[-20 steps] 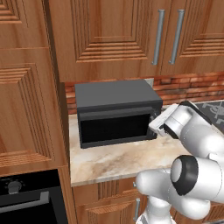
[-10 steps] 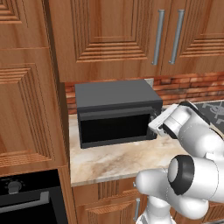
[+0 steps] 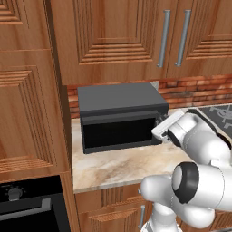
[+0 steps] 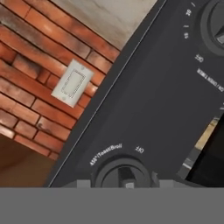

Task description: Pull the toaster oven rack outwards. Pick up the baguette from the plate and place it on the toaster oven rack. Close the toaster oven door fully and set the temperature to the lowest setting.

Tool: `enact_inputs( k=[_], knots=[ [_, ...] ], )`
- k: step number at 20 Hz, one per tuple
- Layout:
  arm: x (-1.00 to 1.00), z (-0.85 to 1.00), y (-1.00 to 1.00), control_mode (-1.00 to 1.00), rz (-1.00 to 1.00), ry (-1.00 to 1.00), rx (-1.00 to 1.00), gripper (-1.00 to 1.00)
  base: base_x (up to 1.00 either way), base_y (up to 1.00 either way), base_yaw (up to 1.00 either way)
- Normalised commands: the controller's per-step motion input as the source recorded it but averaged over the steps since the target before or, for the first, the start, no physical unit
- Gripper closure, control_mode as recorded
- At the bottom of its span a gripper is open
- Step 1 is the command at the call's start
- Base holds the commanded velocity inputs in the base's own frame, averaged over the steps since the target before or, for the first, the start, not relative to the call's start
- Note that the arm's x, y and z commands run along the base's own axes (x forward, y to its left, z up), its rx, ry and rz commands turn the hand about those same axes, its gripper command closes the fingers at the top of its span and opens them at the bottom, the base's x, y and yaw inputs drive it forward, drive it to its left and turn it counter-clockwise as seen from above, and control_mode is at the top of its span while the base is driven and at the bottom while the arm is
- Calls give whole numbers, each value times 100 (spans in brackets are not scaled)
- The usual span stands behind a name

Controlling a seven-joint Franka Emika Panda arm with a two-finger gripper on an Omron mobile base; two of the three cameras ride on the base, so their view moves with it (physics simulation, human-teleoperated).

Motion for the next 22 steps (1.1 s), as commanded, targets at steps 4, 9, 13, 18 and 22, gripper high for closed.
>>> enact_inputs(
  k=[4,9,13,18,22],
  knots=[
    [0,-17,26,-100,-16,-17,-4,100,0,0,0],
    [1,-17,21,-100,-13,-14,-6,100,0,0,0],
    [6,-17,6,-100,-1,-10,-13,100,0,0,0],
    [9,-9,0,-100,0,-13,-20,100,0,0,0],
    [12,-11,0,-100,1,-15,-25,100,0,0,0]
  ],
)
